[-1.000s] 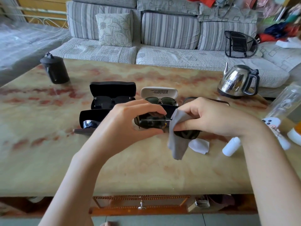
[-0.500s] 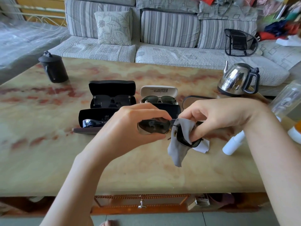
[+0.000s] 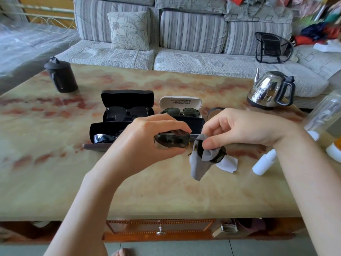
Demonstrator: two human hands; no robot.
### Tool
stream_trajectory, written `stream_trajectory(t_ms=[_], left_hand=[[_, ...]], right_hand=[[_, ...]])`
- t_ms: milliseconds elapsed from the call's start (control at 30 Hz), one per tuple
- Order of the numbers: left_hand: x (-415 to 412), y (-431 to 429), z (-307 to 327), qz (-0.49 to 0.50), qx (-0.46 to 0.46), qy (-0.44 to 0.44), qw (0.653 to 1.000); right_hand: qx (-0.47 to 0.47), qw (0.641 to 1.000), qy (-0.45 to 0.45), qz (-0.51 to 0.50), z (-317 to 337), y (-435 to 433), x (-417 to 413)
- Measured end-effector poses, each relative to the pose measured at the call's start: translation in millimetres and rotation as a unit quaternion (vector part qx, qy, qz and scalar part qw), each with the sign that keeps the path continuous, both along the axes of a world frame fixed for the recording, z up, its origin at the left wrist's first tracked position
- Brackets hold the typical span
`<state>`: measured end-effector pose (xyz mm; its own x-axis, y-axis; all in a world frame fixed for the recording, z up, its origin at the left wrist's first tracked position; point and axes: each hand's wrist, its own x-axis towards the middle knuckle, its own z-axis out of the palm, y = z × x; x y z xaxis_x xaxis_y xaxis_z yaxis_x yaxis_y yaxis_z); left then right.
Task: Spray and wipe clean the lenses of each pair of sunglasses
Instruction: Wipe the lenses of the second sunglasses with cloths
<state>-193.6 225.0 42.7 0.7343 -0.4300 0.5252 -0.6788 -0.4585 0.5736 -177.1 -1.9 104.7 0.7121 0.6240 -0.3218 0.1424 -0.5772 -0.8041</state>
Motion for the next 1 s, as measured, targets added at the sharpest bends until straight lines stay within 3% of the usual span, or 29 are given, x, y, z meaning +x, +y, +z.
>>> stream_trajectory(t_ms=[500,600,767,1000], left_hand=[[1.7,-2.2,-4.6,0.006,-0.001,-0.001,1.000],[3.0,-2.7,-7.1,0.000,0.008,0.008,1.000],[2.8,-2.9,-6.6,-0.003,0.005,0.014,1.000],[0.0,-5.2,-4.4,-0.008,0.003,0.001,1.000]], right_hand=[[-0.056,0.978,-0.174,-0.104,-20.7,17.3,-3.1],[-0.053,0.984,-0.150,-0.083,-16.1,17.5,-7.2],[-0.001,0.999,-0.006,-0.040,-1.8,1.4,-15.5],[-0.011,0.996,-0.064,-0.067,-10.8,2.2,-10.2]])
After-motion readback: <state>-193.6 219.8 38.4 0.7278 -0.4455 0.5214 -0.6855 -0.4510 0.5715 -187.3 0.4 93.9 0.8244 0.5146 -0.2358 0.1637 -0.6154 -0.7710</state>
